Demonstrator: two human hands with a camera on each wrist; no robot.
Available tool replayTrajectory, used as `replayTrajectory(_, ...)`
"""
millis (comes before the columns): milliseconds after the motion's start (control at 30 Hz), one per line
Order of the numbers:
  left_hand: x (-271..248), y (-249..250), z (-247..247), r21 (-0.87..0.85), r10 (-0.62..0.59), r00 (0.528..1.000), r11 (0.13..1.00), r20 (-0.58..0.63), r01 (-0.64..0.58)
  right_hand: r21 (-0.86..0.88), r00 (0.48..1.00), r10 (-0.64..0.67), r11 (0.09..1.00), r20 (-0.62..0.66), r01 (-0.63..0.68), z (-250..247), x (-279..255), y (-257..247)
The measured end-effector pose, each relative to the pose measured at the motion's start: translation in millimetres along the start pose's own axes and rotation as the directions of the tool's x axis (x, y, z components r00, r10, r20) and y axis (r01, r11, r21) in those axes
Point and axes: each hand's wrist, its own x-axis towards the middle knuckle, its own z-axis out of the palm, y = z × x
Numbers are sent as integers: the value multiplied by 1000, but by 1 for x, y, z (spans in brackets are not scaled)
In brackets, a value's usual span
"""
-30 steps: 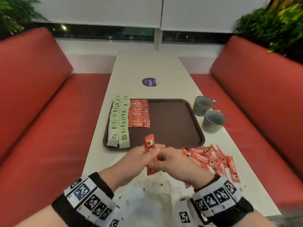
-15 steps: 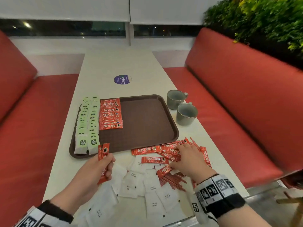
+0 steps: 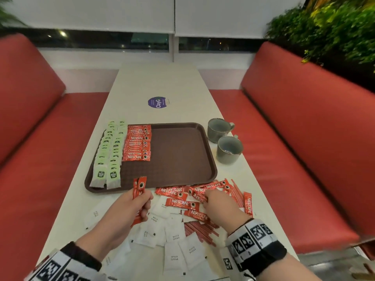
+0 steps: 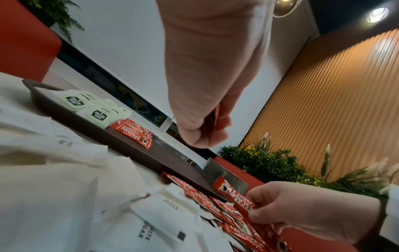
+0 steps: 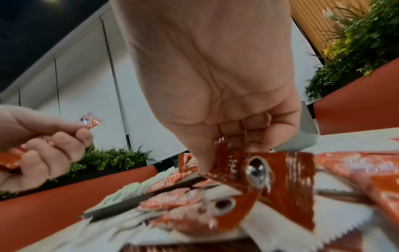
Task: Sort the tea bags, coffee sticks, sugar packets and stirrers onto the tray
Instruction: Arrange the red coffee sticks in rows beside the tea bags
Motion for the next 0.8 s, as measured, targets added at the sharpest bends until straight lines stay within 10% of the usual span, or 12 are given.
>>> replayTrajectory(333,-6,9,35,140,137,990,980,20,-139,594,974,-225,781,-25,196,-49,-30,-4)
replayTrajectory(567,-12,23,55,81,232,946,963,227,-255,926,942,-332,340,-45,163,-61,-23,-40)
replayTrajectory(800,-8,12,28,70,152,984,985,89,-159,919,965,-259,373,-30,129,-50,-12,-48)
